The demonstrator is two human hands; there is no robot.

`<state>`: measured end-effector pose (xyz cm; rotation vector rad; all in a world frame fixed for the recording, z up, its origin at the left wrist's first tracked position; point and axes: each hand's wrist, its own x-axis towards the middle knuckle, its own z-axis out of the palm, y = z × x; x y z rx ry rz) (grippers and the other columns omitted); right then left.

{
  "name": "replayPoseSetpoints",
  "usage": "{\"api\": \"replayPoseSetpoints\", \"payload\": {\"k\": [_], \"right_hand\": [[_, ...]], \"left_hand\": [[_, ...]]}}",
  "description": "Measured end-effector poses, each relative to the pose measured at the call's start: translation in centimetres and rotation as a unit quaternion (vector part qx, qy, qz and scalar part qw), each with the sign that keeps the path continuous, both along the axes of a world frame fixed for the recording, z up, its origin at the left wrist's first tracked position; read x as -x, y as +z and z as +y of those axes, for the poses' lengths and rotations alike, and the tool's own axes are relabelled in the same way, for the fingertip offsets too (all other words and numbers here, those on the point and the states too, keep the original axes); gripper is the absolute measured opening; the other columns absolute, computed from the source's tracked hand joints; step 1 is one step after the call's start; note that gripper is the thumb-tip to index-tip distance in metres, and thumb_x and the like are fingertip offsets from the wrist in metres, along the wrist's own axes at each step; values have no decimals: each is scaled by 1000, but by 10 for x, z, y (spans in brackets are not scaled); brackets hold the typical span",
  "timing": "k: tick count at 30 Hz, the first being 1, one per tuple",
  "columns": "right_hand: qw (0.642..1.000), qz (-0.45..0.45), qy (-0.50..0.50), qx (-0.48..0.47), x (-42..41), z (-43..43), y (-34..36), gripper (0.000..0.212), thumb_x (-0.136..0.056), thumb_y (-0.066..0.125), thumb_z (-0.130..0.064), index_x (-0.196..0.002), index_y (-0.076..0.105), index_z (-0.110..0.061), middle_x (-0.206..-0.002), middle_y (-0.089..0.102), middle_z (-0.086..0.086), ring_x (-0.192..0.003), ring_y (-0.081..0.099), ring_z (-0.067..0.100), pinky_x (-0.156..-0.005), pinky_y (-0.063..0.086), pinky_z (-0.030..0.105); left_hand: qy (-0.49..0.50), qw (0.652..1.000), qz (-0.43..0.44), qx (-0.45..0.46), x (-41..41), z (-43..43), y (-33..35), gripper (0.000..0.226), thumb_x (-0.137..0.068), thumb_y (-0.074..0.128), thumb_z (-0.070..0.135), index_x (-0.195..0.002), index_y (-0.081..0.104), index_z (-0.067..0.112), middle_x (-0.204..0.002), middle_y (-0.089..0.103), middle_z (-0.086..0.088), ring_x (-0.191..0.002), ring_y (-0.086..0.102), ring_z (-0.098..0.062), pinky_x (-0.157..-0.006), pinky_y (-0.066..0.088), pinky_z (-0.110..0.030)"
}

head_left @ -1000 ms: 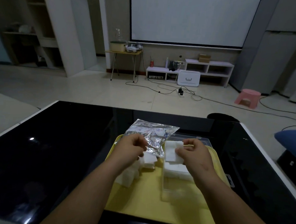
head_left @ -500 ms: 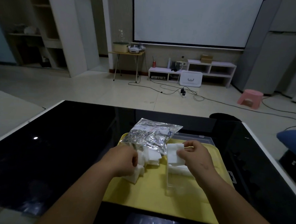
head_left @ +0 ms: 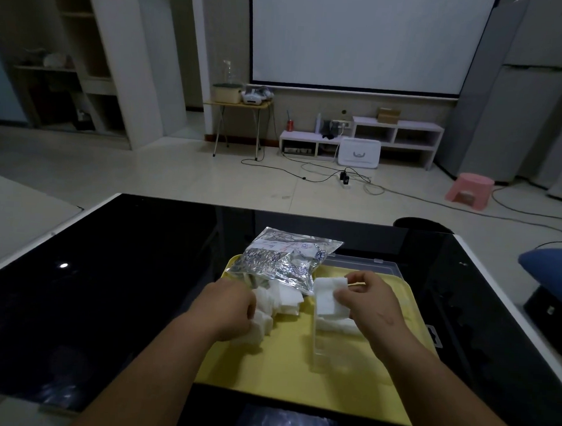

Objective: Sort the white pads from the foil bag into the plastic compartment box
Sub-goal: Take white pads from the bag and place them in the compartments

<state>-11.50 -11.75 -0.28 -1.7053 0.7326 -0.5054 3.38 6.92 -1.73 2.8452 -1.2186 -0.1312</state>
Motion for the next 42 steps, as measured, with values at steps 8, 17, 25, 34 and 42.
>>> {"api": "replayPoseSetpoints", "payload": {"k": [8,17,25,34,42], "right_hand": [[999,-20,-19,-38,-1,-12,-2,22,-82,67,-2,-99,57,-14,-93,69,13,-80,69,29,-65,54,36],[991,-72,49,-99,2,-16,-3,14,-86,65,2,-96,73,-3,-82,73,11,-75,68,22,-67,55,29],[988,-64,64,-124,2,-22,-6,17,-88,63,1,-102,71,-5,-94,74,13,-84,73,24,-68,57,29],[991,-16,28,-127,5,-38,-9,15,-88,66,-5,-104,66,-8,-101,71,14,-90,70,27,-76,57,38],[996,-4,12,-86,11,-51,-7,15,-86,70,-11,-98,65,-4,-100,71,15,-92,68,29,-76,56,39]], "left_hand": [[97,909,263,308,1,-16,13,15,-73,79,9,-77,65,7,-69,62,1,-64,56,-15,-61,47,-31],[136,815,370,425,17,-51,5,18,-81,71,-2,-84,58,10,-61,63,-9,-48,55,-20,-53,50,-30],[105,808,394,425,30,-72,3,13,-83,74,9,-92,64,13,-69,65,-3,-56,55,-16,-43,40,-19],[101,768,469,424,35,-97,-7,13,-84,69,0,-92,64,9,-68,63,-7,-54,58,-14,-52,47,-27],[88,740,502,439,42,-111,-7,14,-87,59,-9,-93,62,4,-65,61,-11,-54,59,-16,-55,51,-28]]}}
